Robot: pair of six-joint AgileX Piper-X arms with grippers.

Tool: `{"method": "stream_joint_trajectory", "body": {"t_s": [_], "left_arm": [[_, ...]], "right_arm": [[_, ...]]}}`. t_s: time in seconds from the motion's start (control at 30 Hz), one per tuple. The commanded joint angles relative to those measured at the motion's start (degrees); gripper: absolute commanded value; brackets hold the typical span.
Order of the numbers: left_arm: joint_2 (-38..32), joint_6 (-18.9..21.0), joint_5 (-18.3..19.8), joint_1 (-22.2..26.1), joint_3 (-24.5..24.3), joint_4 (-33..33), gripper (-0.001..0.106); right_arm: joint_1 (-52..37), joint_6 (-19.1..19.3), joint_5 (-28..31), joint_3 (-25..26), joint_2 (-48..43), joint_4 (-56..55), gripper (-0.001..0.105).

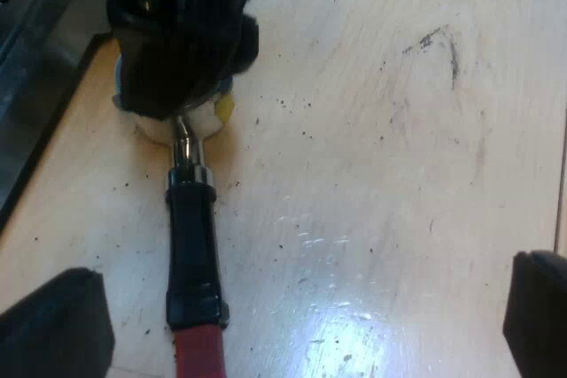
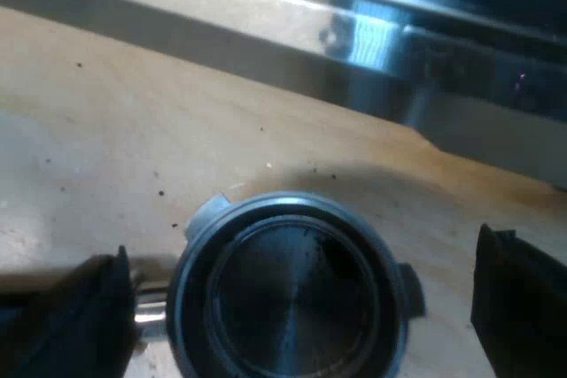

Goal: Put the handle in the coffee machine

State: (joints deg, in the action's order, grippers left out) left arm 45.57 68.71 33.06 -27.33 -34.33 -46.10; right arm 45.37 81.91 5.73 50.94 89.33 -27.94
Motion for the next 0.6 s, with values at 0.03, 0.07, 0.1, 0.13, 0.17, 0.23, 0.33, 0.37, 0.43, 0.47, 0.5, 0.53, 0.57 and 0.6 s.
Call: {"method": "stream_joint_trajectory", "body": {"t_s": [0.03, 0.07, 0.1, 0.13, 0.17, 0.23, 0.33, 0.37, 0.43, 0.47, 0.5, 0.53, 0.57, 0.6], "left_arm": [[-0.4, 0.9, -0.2, -0.3, -0.3, 0.6, 0.092], [-0.4, 0.9, -0.2, -0.3, -0.3, 0.6, 0.092], [-0.4, 0.9, -0.3, -0.3, -0.3, 0.6, 0.092], [-0.4, 0.9, -0.3, -0.3, -0.3, 0.6, 0.092], [-0.4, 0.9, -0.3, -0.3, -0.3, 0.6, 0.092], [-0.4, 0.9, -0.3, -0.3, -0.3, 0.6, 0.092], [-0.4, 0.9, -0.3, -0.3, -0.3, 0.6, 0.092], [-0.4, 0.9, -0.3, -0.3, -0.3, 0.6, 0.092], [-0.4, 0.9, -0.3, -0.3, -0.3, 0.6, 0.092], [-0.4, 0.9, -0.3, -0.3, -0.3, 0.6, 0.092], [-0.4, 0.9, -0.3, -0.3, -0.3, 0.6, 0.092], [-0.4, 0.9, -0.3, -0.3, -0.3, 0.6, 0.092], [-0.4, 0.9, -0.3, -0.3, -0.3, 0.6, 0.092], [-0.4, 0.9, -0.3, -0.3, -0.3, 0.6, 0.092]], "right_arm": [[-0.2, 0.3, -0.2, 0.1, 1.2, 2.0, 0.079], [-0.2, 0.2, -0.2, 0.1, 1.6, 2.1, 0.079], [-0.2, 0.1, -0.2, 0.1, 2.0, 2.1, 0.079], [-0.2, 0.2, -0.5, 0.1, 2.6, 2.1, 0.079], [-0.2, 0.2, -0.6, 0.1, 2.8, 2.1, 0.079], [-0.2, 0.2, -0.9, 0.1, 3.5, 2.1, 0.079], [-0.2, 0.2, -2.3, 0.1, 4.4, 2.0, 0.079], [-0.2, 0.2, -2.3, 0.1, 4.5, 2.0, 0.079], [-0.2, 0.2, -2.3, 0.1, 4.5, 2.0, 0.079], [-0.2, 0.2, -2.3, 0.1, 4.5, 2.0, 0.079], [-0.2, 0.4, -2.3, 0.1, 4.5, 2.0, 0.079], [-0.2, 0.4, -2.3, 0.1, 4.5, 2.0, 0.079], [-0.2, 0.4, -2.3, 0.1, 4.5, 2.0, 0.079], [-0.2, 0.4, -2.5, 0.1, 4.5, 2.0, 0.079]]}}
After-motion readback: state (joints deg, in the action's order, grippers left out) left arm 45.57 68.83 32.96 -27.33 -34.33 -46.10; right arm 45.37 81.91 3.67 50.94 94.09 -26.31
